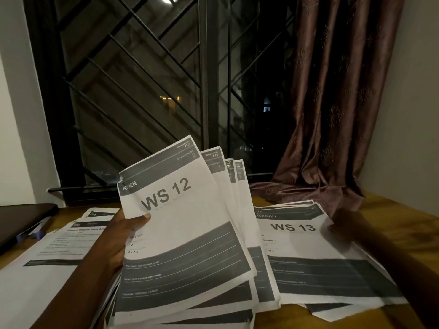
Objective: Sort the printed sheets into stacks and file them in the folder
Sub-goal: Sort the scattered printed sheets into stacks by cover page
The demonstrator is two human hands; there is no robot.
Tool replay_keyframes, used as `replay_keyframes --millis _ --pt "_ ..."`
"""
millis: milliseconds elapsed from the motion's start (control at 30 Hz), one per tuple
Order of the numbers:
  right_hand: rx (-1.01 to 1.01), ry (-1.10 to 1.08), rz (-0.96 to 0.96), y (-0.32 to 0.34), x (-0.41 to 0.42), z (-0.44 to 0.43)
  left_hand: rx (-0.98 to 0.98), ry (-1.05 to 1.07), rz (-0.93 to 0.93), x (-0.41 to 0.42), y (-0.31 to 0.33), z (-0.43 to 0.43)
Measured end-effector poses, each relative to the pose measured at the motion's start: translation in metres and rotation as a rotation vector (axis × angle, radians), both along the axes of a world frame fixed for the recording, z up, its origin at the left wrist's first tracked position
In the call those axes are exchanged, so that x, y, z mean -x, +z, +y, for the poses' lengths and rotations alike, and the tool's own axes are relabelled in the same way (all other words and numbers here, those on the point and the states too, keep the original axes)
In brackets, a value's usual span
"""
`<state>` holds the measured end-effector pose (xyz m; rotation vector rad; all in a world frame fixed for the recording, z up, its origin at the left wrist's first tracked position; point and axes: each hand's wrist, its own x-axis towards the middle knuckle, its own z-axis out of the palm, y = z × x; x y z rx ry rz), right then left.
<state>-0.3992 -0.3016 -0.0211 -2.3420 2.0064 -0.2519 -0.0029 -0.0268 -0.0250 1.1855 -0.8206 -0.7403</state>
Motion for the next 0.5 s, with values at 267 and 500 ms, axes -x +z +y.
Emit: replay_keyframes --millis 267,500 --pt "0.155 0.087 -0.243 0.005 -0.013 0.017 0.003 -0.154 0.190 -0.003 0.000 0.000" --pt "0.080 0.606 -1.010 0.054 -0.109 0.104 0.034 -0.147 0.218 0.001 -0.001 0.001"
